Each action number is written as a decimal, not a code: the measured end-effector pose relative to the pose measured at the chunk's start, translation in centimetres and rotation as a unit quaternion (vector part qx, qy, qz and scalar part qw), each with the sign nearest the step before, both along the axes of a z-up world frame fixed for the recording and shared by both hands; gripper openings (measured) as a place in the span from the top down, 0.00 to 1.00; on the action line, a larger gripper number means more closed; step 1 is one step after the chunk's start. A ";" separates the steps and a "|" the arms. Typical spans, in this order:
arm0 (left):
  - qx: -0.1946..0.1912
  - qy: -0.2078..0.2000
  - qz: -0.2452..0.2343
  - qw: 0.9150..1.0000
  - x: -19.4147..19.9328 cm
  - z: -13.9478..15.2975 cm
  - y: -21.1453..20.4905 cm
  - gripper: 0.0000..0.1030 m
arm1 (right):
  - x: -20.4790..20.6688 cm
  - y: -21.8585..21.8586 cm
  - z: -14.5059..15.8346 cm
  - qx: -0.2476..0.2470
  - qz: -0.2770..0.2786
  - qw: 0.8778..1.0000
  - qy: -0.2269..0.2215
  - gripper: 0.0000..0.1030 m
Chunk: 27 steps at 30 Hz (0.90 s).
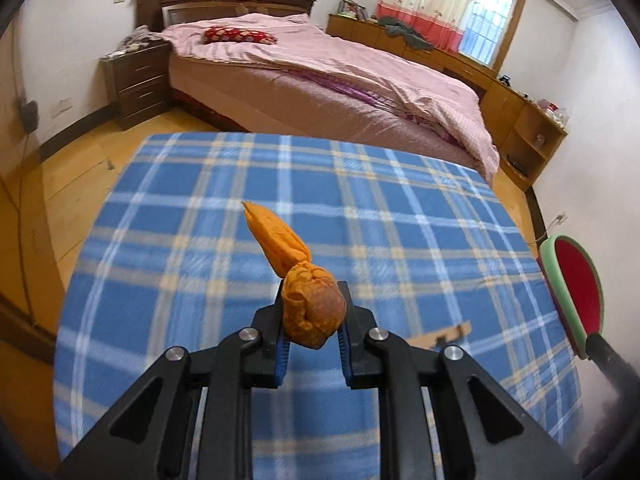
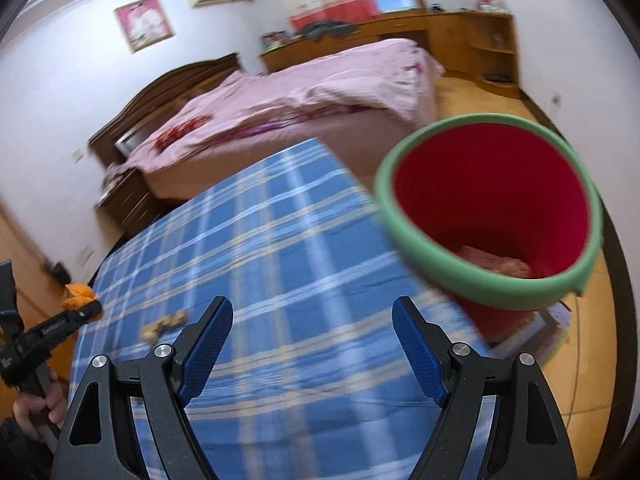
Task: Collect trash
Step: 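Grasp the orange cloth bundle with the left tool while the right tool grasps the wooden stick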
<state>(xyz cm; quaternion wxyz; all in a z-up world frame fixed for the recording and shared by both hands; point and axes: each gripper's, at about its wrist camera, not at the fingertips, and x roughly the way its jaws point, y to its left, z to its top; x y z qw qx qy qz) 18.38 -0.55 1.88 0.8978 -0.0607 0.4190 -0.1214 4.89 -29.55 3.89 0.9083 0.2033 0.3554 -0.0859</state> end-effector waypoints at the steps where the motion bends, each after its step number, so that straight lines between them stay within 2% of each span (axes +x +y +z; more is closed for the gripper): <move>1: 0.000 0.001 0.004 1.000 -0.4 -0.2 0.4 0.81 | 0.5 0.9 0.1 0.000 0.013 1.000 0.001 0.20; 4: 0.006 0.008 0.016 1.000 -1.3 -1.0 1.5 0.81 | 2.3 3.5 -0.2 -0.004 0.055 0.998 0.009 0.20; 8: 0.003 0.018 0.032 0.999 -1.9 -1.8 2.8 0.81 | 4.3 6.6 -1.2 -0.006 0.098 0.995 0.027 0.13; 14: -0.007 0.025 0.044 0.999 -2.3 -2.6 4.1 0.81 | 7.3 10.1 -2.9 -0.002 0.139 0.989 0.055 0.13; 18: -0.026 0.029 0.040 0.998 -2.3 -3.0 4.5 0.81 | 9.1 12.0 -3.9 -0.002 0.161 0.984 0.078 0.13; 27: -0.044 0.028 0.038 0.998 -2.4 -3.1 5.0 0.81 | 11.7 16.2 -4.8 -0.084 0.181 0.975 0.101 0.13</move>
